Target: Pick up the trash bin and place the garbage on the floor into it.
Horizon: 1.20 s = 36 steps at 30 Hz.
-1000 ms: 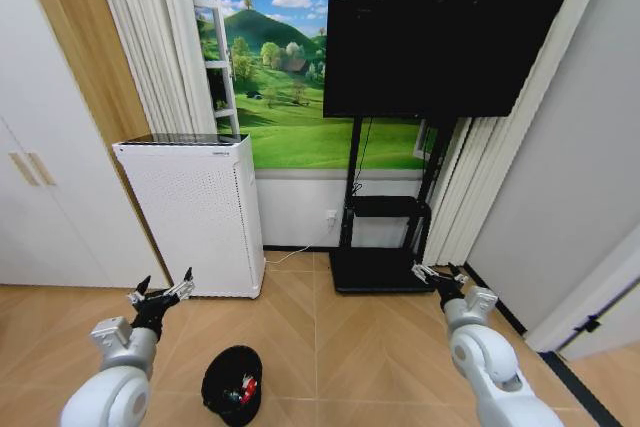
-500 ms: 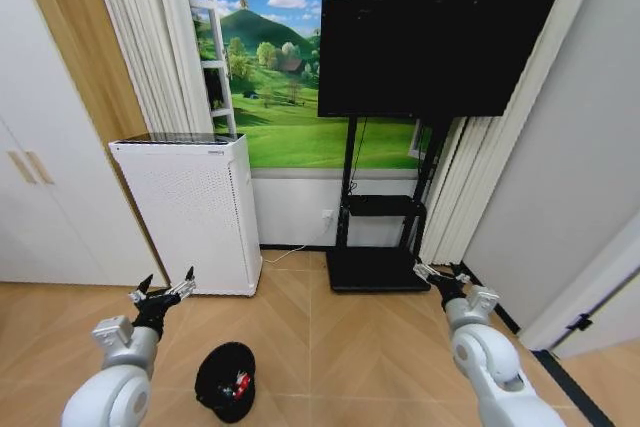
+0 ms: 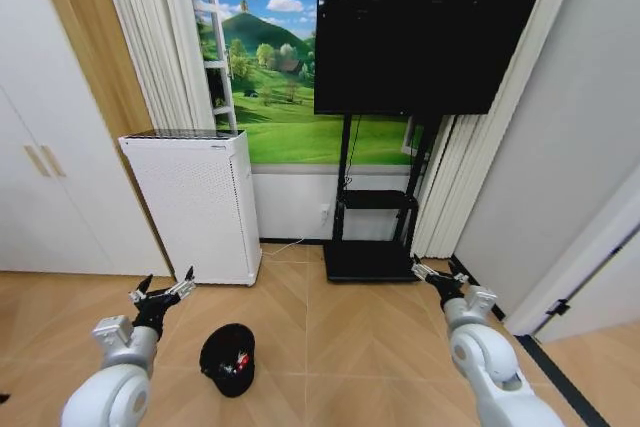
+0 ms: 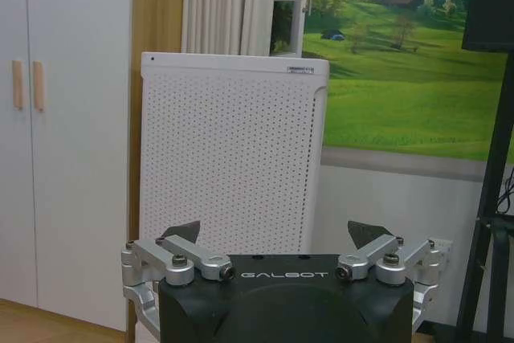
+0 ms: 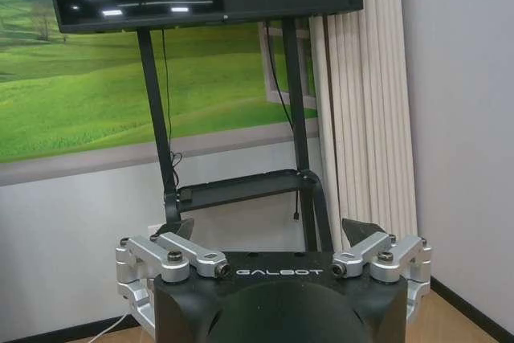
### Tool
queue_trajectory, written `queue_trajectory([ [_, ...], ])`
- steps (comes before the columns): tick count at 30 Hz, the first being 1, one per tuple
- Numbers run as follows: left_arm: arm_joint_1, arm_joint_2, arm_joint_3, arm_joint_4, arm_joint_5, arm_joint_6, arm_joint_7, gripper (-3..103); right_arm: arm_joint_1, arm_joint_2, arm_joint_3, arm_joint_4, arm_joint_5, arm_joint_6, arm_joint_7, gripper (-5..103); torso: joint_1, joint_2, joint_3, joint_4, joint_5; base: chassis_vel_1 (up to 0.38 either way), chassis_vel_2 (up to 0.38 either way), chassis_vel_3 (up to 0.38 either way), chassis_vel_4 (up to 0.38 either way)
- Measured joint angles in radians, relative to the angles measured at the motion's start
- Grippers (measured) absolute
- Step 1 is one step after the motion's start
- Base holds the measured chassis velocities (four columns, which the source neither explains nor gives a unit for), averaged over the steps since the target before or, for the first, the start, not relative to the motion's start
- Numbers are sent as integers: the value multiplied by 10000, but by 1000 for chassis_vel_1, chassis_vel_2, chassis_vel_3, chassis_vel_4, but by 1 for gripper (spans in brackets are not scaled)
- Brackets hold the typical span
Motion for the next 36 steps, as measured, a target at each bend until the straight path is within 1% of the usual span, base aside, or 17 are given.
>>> queue_trajectory([
  [3,0,1,1,1,-1,0,-2,100,0,9,-12,0,-6,-5,-2,100,0,-4,0,6,9,267,-289,-265,280],
  [7,12,-5,1,6,0,0,-2,100,-36,69,-7,53,-18,-6,-4,100,0,-9,-2,1,0,263,-280,-268,289],
  [10,28,-10,-8,0,2,-7,-4,100,-77,85,22,81,-24,-7,-9,100,0,-12,-2,5,6,332,-284,-298,298],
  [12,31,-10,-13,-4,2,-11,-2,100,-88,83,40,87,-29,-7,-12,100,1,-12,-3,0,11,326,-293,-313,315],
  [15,37,-5,-41,-12,-2,-24,-3,100,-94,81,62,107,-39,-18,-16,100,-1,-12,-5,3,0,335,-339,-332,316],
  [18,39,5,-51,-28,-15,-25,-6,100,-93,101,62,108,-38,-21,-15,100,-2,-15,-6,0,16,342,-326,-332,331],
  [20,39,12,-64,-26,-25,-31,-10,100,-91,124,56,112,-49,-24,-16,100,-5,-15,-7,1,-7,307,-326,-338,337],
  [23,35,12,-73,-18,-23,-61,-21,100,-96,140,50,110,-98,-27,-37,100,-4,-18,-7,2,20,335,-309,-324,335],
  [24,35,12,-74,-11,-23,-65,-21,100,-113,154,52,107,-121,-27,-52,100,-5,-18,-8,0,13,333,-286,-304,306],
  [25,35,4,-73,0,-23,-65,-22,100,-130,164,58,107,-140,-27,-56,100,-6,-17,-8,0,-9,290,-335,-304,284],
  [26,35,4,-73,0,-23,-65,-22,100,-130,164,58,107,-140,-27,-56,100,-6,-17,-8,0,-9,290,-335,-304,284],
  [28,26,-12,-69,11,-21,-66,-26,100,-164,180,59,86,-175,-28,-72,100,-6,-18,-9,2,19,317,-248,-282,270],
  [31,16,-12,-67,19,-21,-66,-23,100,-169,183,58,71,-184,-28,-77,100,-7,-18,-9,-1,7,281,-209,-265,218],
  [32,11,-12,-67,29,-21,-66,-27,100,-168,182,60,68,-197,-28,-80,100,-9,-17,-12,2,-6,195,-193,-251,131],
  [33,6,-6,-67,35,-22,-68,-28,100,-163,182,56,47,-215,-63,-81,100,-9,-18,-11,0,9,178,-96,-206,94],
  [35,1,5,-72,36,-26,-68,-28,100,-141,186,39,15,-218,-60,-82,100,-7,-20,-10,2,13,178,-87,-179,94],
  [36,-4,6,-77,40,-30,-68,-29,100,-121,187,20,-29,-239,10,-116,100,-8,-20,-10,3,3,128,-9,-152,37],
])
